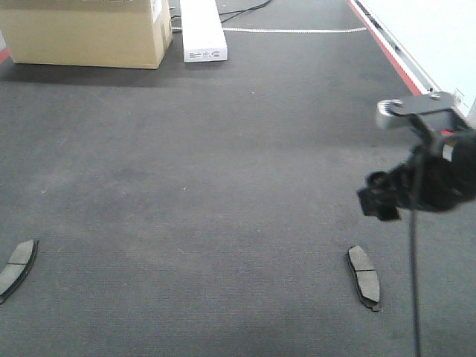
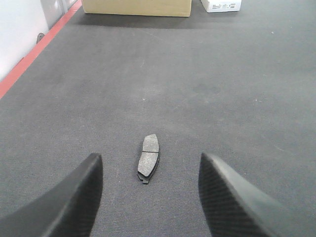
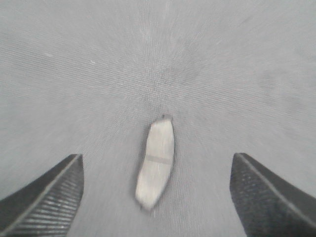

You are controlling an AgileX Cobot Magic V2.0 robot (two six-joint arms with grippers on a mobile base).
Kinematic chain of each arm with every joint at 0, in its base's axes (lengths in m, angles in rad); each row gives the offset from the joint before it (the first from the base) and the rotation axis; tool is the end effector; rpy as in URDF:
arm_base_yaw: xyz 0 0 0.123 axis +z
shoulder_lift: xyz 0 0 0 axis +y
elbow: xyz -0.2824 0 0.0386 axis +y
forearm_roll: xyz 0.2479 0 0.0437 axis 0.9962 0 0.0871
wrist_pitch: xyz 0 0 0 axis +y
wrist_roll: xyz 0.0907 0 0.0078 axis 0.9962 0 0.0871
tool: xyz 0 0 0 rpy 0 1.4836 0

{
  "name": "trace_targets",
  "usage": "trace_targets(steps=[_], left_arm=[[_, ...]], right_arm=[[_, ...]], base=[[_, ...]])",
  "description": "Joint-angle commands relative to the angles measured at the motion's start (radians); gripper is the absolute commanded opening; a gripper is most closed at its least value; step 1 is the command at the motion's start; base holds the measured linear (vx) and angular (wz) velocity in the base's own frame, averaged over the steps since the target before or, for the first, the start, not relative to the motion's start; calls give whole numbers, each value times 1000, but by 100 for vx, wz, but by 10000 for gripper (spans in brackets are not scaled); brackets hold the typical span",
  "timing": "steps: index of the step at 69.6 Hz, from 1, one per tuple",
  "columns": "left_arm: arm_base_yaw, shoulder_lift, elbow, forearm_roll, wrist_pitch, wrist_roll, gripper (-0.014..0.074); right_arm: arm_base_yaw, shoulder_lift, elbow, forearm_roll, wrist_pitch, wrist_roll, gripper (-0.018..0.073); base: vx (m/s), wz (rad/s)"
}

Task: Move and align brake pads A on conveyor
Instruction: 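Open the right gripper and raise it off the placed pad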

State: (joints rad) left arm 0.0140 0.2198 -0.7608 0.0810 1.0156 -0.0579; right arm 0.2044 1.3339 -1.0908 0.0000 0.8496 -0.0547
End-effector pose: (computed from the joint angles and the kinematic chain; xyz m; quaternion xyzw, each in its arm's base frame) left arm 0.0068 0.0064 0.3531 -0.0313 0.8287 0.0282 0.5581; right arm 0.2654 0.0550 0.3124 -0.1241 0.9523 0.0209 0.2781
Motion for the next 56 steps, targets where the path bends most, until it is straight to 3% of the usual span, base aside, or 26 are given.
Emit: trace_targets(steps=[1,28,56], left_arm=[[-4,16,-17,-5,-77,-3,423],[-4,16,-17,-5,-77,-3,423],[-4,16,-17,-5,-77,-3,423]], right_arm=[[-7,-143,82,-6,-95,9,564],[-7,-570,444,-6,-174,55,564],[-7,-931,611,0,-161,55,535]], base=[[0,0],[0,0],[0,0]])
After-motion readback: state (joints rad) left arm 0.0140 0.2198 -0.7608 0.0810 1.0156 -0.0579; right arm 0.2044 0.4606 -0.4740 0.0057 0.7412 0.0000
